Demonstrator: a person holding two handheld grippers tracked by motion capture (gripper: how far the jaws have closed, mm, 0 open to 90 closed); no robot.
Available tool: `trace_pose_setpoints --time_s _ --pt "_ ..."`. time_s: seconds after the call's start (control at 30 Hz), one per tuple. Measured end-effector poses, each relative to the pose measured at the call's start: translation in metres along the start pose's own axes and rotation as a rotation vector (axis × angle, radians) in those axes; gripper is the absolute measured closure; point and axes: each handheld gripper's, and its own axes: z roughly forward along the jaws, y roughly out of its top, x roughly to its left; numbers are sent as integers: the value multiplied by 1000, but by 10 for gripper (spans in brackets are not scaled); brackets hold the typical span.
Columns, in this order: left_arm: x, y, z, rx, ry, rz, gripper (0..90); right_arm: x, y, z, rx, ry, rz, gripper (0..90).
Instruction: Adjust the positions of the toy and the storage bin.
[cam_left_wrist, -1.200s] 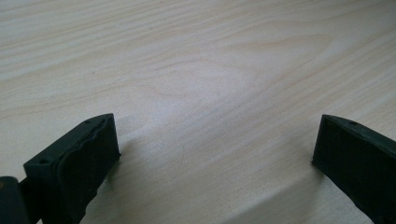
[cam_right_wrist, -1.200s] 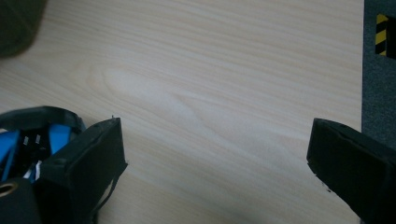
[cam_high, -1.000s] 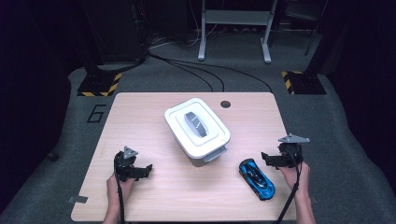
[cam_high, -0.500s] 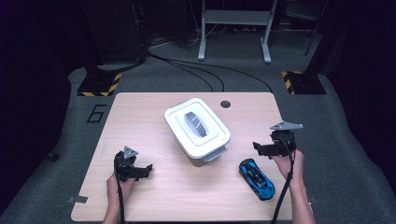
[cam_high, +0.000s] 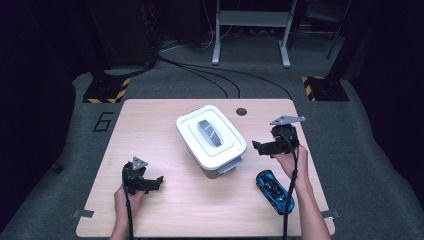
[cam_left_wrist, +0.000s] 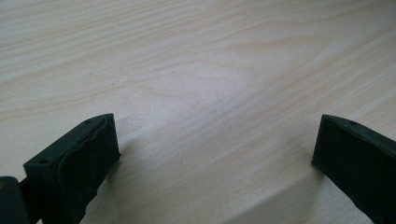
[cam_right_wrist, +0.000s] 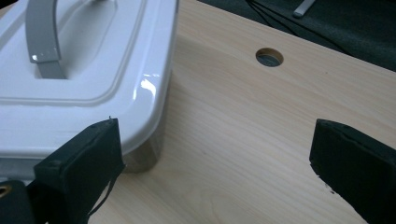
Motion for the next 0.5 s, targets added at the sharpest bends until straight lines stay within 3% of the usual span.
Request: trace_pose_setpoints --time_s 0.3,0.4,0.5 --pt "0 0 0 -6 1 -7 2 25 19 17 9 37 -31 0" --pt "0 0 0 -6 1 -7 2 40 27 29 24 62 -67 0" --pt "-1 0 0 -7 1 -8 2 51 33 37 28 78 -65 0"
